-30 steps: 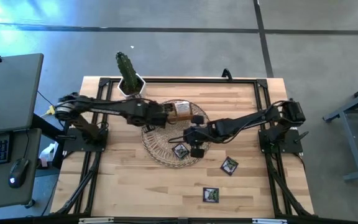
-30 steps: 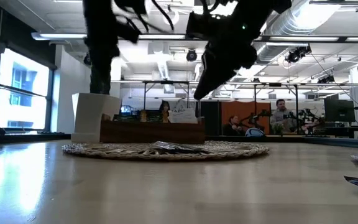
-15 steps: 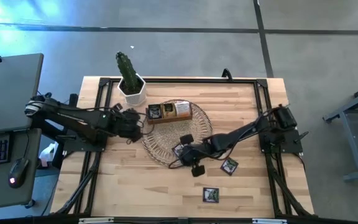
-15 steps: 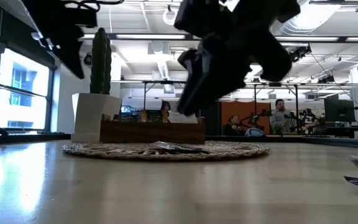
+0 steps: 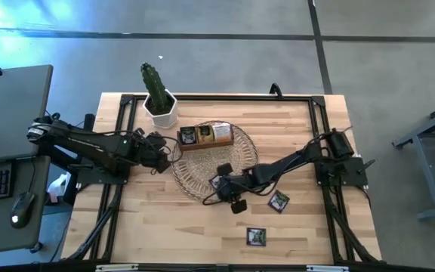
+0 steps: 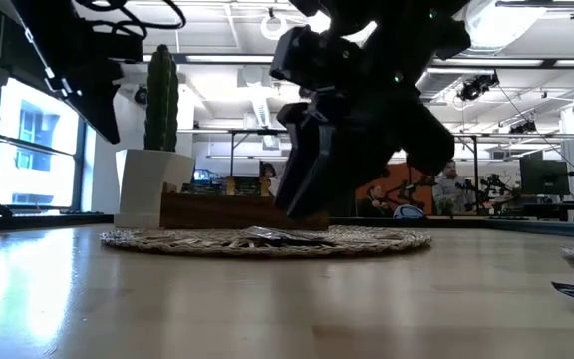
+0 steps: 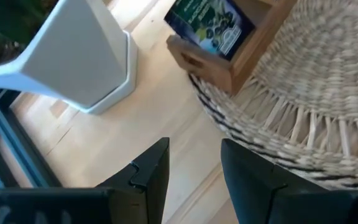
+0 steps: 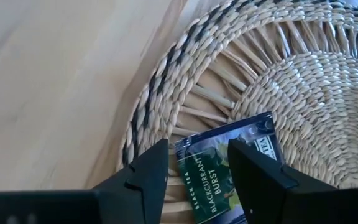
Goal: Pick & Place Tea
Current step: Put the black tea bag into the left section of the wooden organizer
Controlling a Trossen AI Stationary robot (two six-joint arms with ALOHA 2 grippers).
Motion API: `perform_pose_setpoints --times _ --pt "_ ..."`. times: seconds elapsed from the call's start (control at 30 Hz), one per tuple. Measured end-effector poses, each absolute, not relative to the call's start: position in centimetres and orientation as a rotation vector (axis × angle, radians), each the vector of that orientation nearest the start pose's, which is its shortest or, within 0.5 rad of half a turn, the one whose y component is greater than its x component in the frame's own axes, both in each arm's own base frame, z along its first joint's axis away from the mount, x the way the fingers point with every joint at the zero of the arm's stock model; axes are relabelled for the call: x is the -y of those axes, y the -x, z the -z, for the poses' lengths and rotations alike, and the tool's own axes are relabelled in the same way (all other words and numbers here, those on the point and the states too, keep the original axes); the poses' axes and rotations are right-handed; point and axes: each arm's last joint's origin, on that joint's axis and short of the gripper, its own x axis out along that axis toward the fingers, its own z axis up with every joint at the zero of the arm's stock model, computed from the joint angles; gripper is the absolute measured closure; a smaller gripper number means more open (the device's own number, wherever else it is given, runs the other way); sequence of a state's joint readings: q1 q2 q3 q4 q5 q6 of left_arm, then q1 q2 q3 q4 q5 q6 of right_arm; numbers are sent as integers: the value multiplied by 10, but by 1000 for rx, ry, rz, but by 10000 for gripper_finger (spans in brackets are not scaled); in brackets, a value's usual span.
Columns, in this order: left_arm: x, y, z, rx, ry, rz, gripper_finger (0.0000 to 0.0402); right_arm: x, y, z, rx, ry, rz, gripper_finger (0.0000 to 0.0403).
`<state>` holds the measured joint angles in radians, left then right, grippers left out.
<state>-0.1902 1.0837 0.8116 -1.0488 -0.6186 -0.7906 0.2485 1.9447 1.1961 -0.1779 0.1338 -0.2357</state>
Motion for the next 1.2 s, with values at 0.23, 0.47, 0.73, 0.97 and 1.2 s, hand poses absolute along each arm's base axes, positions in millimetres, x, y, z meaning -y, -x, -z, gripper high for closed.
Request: perform_pose_setpoints --times 0.23,0.47,0.73,0.97,1.2 --pt "16 -172 -240 -987 140 -775 260 -94 -388 -130 -923 447 -218 237" --pt "16 -172 -240 -985 140 -773 260 -92 -389 -126 -930 528 -162 247" --pt "16 -172 -240 -983 142 -771 260 -88 -389 -125 -944 479 -180 297" --pt "16 -172 -240 -982 143 -771 260 -80 -390 -124 -950 439 -199 372" --pt "17 -177 -242 -935 173 -757 259 -79 -391 -124 -952 422 -178 393"
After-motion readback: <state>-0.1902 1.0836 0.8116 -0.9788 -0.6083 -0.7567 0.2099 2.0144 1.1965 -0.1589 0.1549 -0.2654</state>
